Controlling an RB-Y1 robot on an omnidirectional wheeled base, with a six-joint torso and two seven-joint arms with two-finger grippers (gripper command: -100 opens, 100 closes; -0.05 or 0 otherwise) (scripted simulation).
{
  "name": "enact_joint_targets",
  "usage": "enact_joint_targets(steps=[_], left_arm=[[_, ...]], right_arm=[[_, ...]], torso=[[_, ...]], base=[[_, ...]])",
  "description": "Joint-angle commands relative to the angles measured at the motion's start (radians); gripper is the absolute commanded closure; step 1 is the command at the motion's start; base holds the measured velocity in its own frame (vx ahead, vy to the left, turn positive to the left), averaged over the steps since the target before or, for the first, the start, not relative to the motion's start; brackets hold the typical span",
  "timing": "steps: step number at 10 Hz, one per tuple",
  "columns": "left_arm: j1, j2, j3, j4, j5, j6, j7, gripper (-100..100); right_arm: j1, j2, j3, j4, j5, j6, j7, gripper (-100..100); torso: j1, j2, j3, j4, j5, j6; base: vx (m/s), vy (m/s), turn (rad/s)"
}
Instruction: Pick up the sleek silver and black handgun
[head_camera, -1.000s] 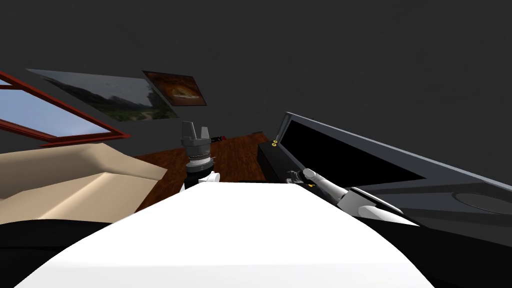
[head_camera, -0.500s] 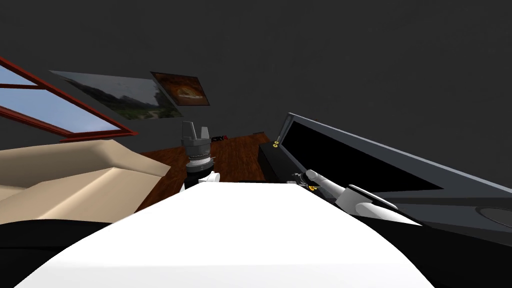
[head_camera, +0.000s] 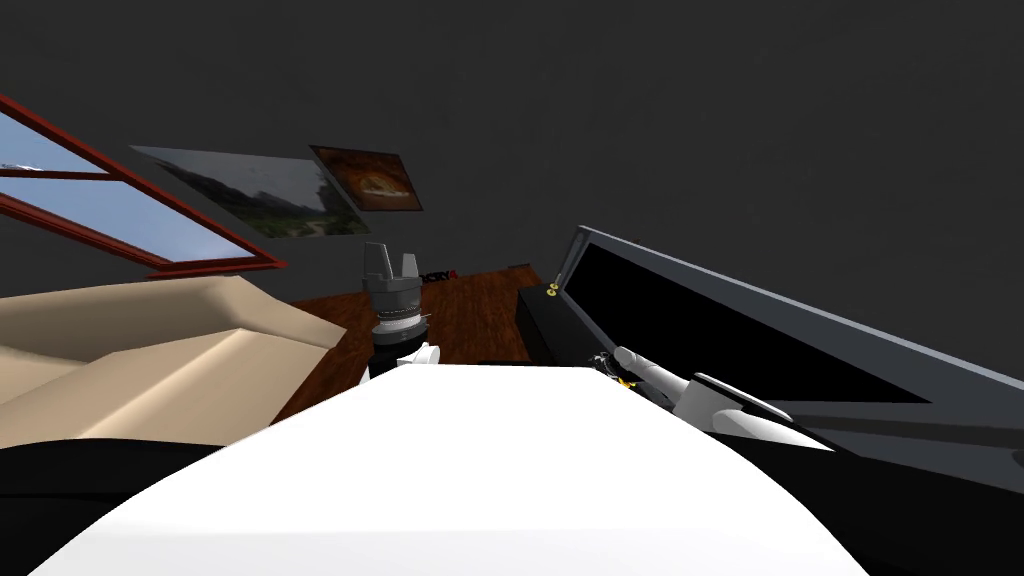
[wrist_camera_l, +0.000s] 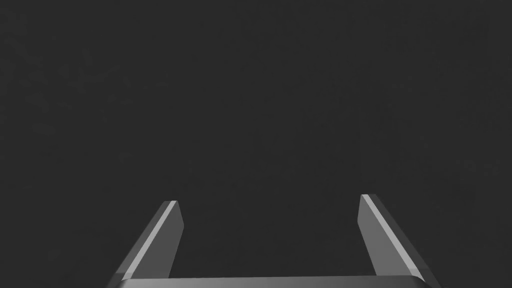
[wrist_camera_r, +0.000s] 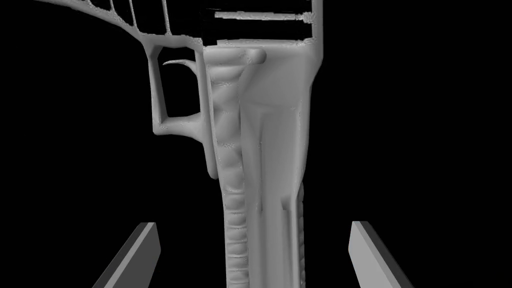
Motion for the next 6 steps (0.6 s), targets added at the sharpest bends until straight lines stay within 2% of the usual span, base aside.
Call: enact_joint_targets(steps=[1, 2, 6], left_arm=[[0.0, 0.0, 0.0, 0.0, 0.0, 0.0, 0.0, 0], [0.0, 0.0, 0.0, 0.0, 0.0, 0.0, 0.0, 0], [0.0, 0.0, 0.0, 0.0, 0.0, 0.0, 0.0, 0]], right_arm=[[0.0, 0.0, 0.0, 0.0, 0.0, 0.0, 0.0, 0], [0.01, 0.014, -0.007, 0.023, -0.015, 0.014, -0.006, -100], [0.04, 0.056, -0.026, 0.094, -0.062, 0.055, -0.022, -100]], torso=[[0.0, 0.0, 0.0, 0.0, 0.0, 0.0], [0.001, 0.0, 0.0, 0.0, 0.0, 0.0], [-0.003, 0.006, 0.004, 0.001, -0.001, 0.0]], base=[[0.0, 0.0, 0.0], [-0.04, -0.021, 0.299], [-0.092, -0.054, 0.291]])
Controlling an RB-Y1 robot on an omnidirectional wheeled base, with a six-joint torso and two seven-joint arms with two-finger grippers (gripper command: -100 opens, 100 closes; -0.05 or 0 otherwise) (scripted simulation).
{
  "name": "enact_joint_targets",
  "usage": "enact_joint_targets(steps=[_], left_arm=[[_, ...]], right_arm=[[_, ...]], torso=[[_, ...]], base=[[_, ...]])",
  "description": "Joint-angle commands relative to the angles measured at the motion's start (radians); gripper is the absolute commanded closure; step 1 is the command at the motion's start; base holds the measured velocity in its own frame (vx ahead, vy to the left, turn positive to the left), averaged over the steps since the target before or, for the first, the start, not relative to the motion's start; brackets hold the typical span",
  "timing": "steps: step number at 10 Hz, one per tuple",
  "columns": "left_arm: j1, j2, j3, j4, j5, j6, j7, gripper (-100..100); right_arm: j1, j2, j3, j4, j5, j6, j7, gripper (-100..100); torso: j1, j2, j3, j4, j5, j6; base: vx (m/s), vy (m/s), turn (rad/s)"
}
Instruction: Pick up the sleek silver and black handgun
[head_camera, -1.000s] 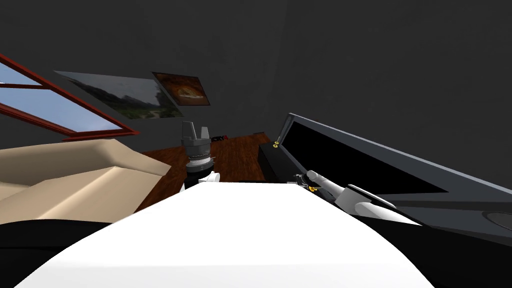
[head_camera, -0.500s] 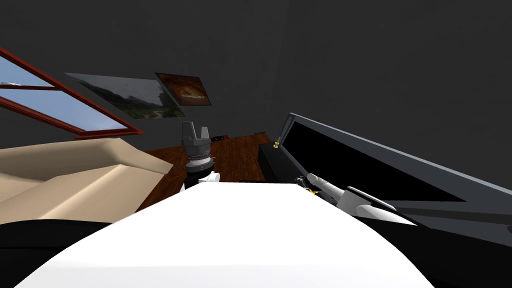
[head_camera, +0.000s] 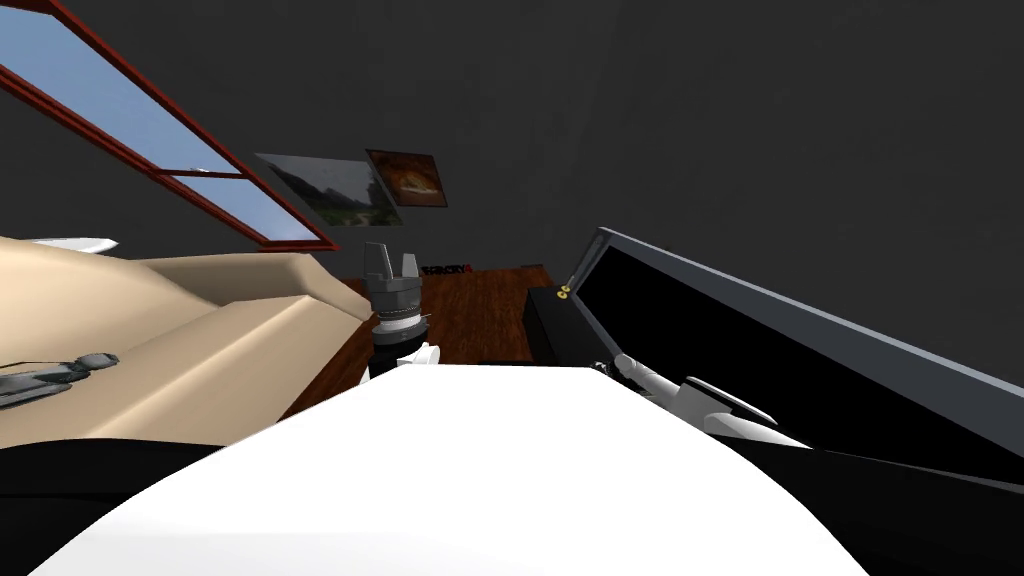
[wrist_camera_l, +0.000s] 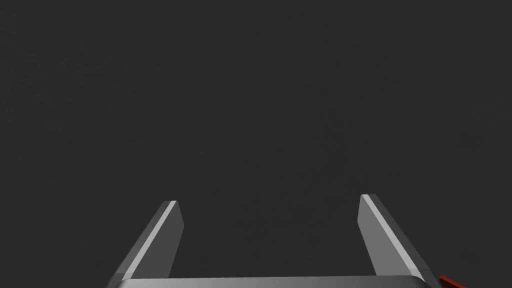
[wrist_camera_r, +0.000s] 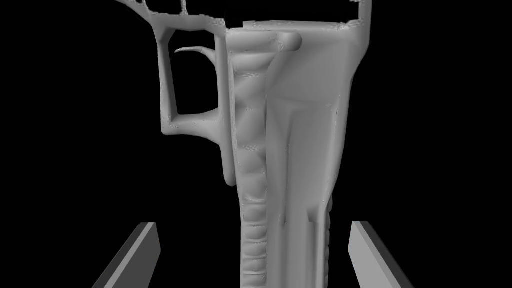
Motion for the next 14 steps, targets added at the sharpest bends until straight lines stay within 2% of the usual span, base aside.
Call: enact_joint_targets(steps=[1, 2, 3, 7, 8, 9, 14], left_arm=[[0.0, 0.0, 0.0, 0.0, 0.0, 0.0, 0.0, 0], [0.0, 0.0, 0.0, 0.0, 0.0, 0.0, 0.0, 0], [0.0, 0.0, 0.0, 0.0, 0.0, 0.0, 0.0, 0], [0.0, 0.0, 0.0, 0.0, 0.0, 0.0, 0.0, 0], [0.0, 0.0, 0.0, 0.0, 0.0, 0.0, 0.0, 0], [0.0, 0.0, 0.0, 0.0, 0.0, 0.0, 0.0, 0], [0.001, 0.0, 0.0, 0.0, 0.0, 0.0, 0.0, 0]], right_arm=[[0.018, 0.004, -0.003, 0.003, -0.012, 0.017, -0.02, -100], [0.015, -0.001, 0.0, -0.006, -0.006, 0.011, -0.014, -100], [0.016, -0.001, 0.0, -0.008, -0.006, 0.013, -0.02, 100], [0.018, -0.001, 0.001, -0.007, -0.006, 0.011, -0.019, 100], [0.018, -0.001, 0.001, -0.008, -0.006, 0.011, -0.019, 0], [0.008, -0.01, 0.003, -0.02, 0.003, 0.003, -0.014, 100], [-0.027, -0.06, 0.025, -0.102, 0.057, -0.046, 0.005, 100]], torso=[[0.0, 0.0, 0.0, 0.0, 0.0, 0.0], [0.0, 0.0, 0.0, 0.0, 0.0, 0.0], [0.002, -0.003, -0.001, 0.0, 0.0, 0.001], [0.001, -0.008, -0.004, -0.001, 0.0, 0.0], [0.001, -0.008, -0.004, -0.001, 0.001, 0.0], [0.002, -0.008, -0.004, -0.001, 0.001, 0.0], [0.007, -0.015, -0.008, -0.002, 0.003, 0.0]], base=[[-0.113, -0.046, 0.247], [-0.05, -0.02, 0.037], [-0.009, -0.004, -0.01], [-0.002, 0.0, -0.002], [0.0, 0.0, 0.0], [0.072, 0.018, -0.281], [0.1, 0.056, -0.291]])
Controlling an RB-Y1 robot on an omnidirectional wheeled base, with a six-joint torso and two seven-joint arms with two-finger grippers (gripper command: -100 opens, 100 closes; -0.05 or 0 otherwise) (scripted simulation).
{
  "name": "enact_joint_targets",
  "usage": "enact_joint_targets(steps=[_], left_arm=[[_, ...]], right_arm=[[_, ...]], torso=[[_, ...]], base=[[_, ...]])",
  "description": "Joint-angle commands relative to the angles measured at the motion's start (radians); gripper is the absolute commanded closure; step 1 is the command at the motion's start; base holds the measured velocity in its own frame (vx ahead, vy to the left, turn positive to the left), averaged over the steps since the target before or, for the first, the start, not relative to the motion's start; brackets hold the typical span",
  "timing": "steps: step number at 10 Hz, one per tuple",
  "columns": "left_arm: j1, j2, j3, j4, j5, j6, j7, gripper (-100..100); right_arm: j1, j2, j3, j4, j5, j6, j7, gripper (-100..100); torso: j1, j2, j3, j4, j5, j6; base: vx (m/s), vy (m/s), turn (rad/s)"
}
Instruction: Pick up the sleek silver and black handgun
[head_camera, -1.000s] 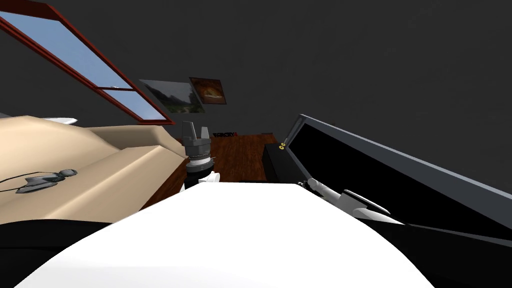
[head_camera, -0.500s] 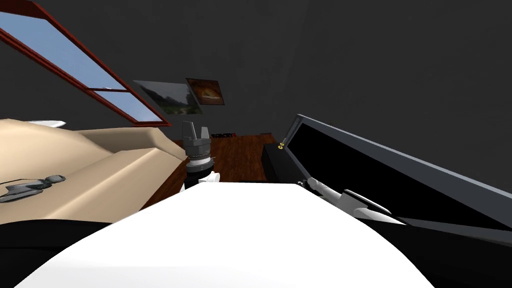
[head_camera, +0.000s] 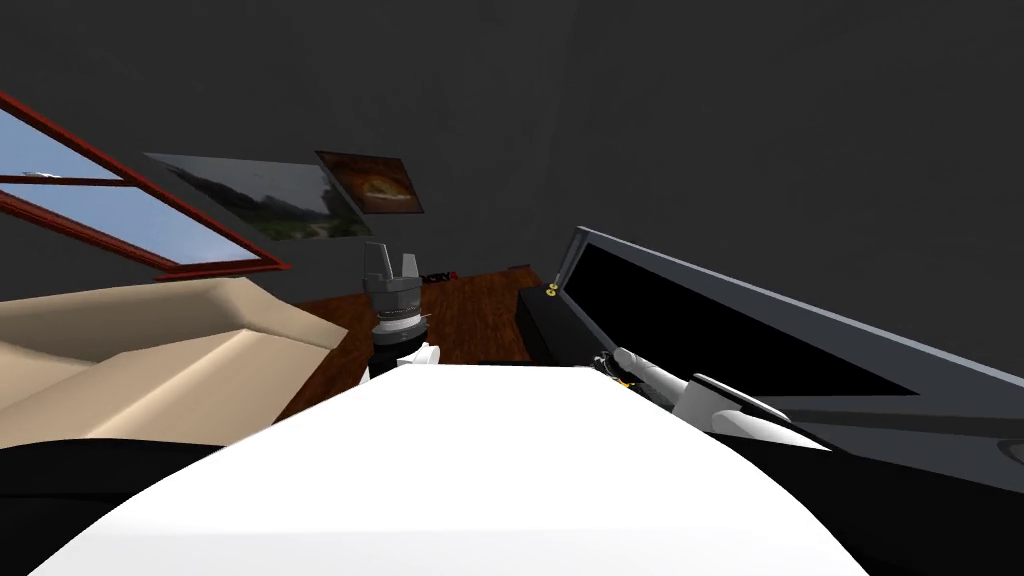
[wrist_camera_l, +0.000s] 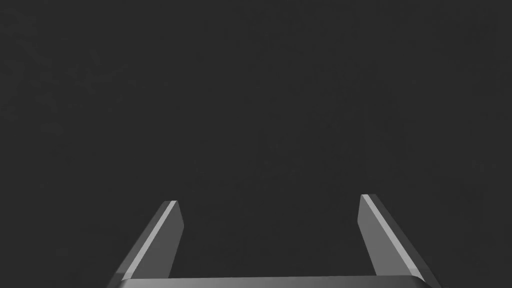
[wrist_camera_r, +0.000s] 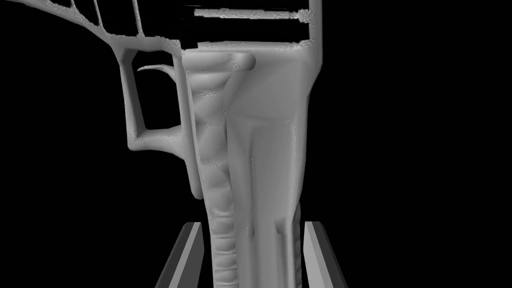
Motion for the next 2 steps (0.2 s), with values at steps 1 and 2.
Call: enact_joint_targets(steps=[1, 2], left_arm=[[0.0, 0.0, 0.0, 0.0, 0.0, 0.0, 0.0, 0], [0.0, 0.0, 0.0, 0.0, 0.0, 0.0, 0.0, 0]], right_arm=[[0.0, 0.0, 0.0, 0.0, 0.0, 0.0, 0.0, 100], [0.0, -0.001, 0.0, -0.001, 0.001, -0.002, 0.001, 0]], torso=[[0.0, 0.0, 0.0, 0.0, 0.0, 0.0], [-0.002, 0.003, 0.001, 0.001, -0.001, -0.001]], base=[[0.027, 0.034, -0.051], [0.006, 0.007, 0.009]])
